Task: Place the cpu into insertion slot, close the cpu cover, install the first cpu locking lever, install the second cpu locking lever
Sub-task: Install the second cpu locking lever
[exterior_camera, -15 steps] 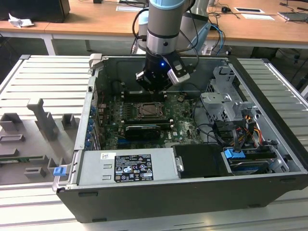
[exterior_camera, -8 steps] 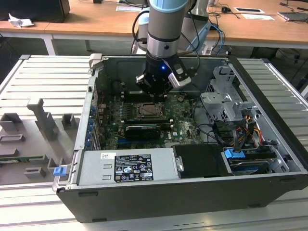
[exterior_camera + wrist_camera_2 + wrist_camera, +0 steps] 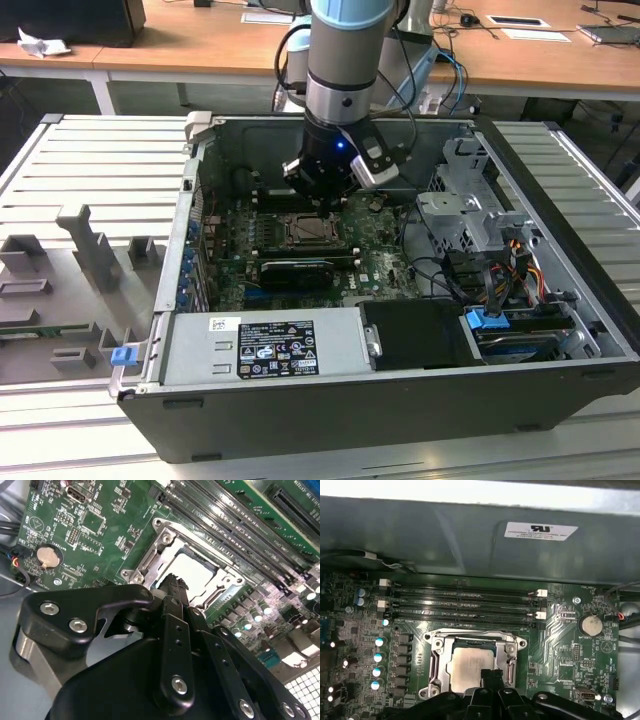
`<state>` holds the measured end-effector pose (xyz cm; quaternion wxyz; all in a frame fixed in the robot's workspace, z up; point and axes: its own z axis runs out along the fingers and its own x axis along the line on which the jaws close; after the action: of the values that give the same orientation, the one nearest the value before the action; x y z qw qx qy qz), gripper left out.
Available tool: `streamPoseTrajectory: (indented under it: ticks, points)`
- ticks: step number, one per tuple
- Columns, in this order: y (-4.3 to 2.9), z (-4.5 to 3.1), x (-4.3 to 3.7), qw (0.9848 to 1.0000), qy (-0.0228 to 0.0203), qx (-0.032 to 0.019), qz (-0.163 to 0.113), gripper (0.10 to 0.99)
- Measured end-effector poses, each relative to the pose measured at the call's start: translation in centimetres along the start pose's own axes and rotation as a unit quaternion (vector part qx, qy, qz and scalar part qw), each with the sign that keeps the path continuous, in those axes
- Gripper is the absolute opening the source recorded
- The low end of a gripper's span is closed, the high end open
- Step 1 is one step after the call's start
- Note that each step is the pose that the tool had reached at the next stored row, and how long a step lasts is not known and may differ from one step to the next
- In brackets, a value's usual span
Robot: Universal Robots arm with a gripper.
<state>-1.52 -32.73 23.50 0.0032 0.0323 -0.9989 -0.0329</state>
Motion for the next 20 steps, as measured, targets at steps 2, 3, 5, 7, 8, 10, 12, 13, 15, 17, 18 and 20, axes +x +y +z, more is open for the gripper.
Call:
streamPoseTrajectory:
  ticks: [2,3,5,7,8,10,12,13,15,17,18,20]
  points:
    - [-0.03,-0.18,-0.01,1.0,0.0,-0.0001,0.0,0.106]
    - [-0.12,-0.19,0.0,1.0,-0.0001,-0.0001,0.0,0.106]
    - [-0.66,-0.24,0.04,1.0,0.0,0.0,0.0,0.106]
    - [-1.47,-0.28,0.09,1.0,-0.0001,-0.0001,0.0,0.106]
    - [-1.66,-0.26,0.1,1.0,0.0001,-0.0003,0.0,0.106]
    - [-2.1,-0.2,0.13,1.0,0.0006,-0.0009,0.0,0.106]
    - [-2.75,-0.2,0.17,1.0,0.0005,-0.0021,0.0,0.106]
    - [-3.22,-0.22,0.2,1.0,0.0004,-0.003,0.0,0.106]
    - [-3.78,-0.26,0.25,1.0,0.0003,-0.0053,0.0,0.106]
    - [-4.2,-0.28,0.95,0.9999,-0.0001,-0.0111,0.0,0.106]
    - [-4.3,-0.27,1.14,0.9999,-0.0002,-0.0131,0.0,0.106]
    - [-4.47,-0.26,1.56,0.9999,-0.0004,-0.0159,0.0,0.106]
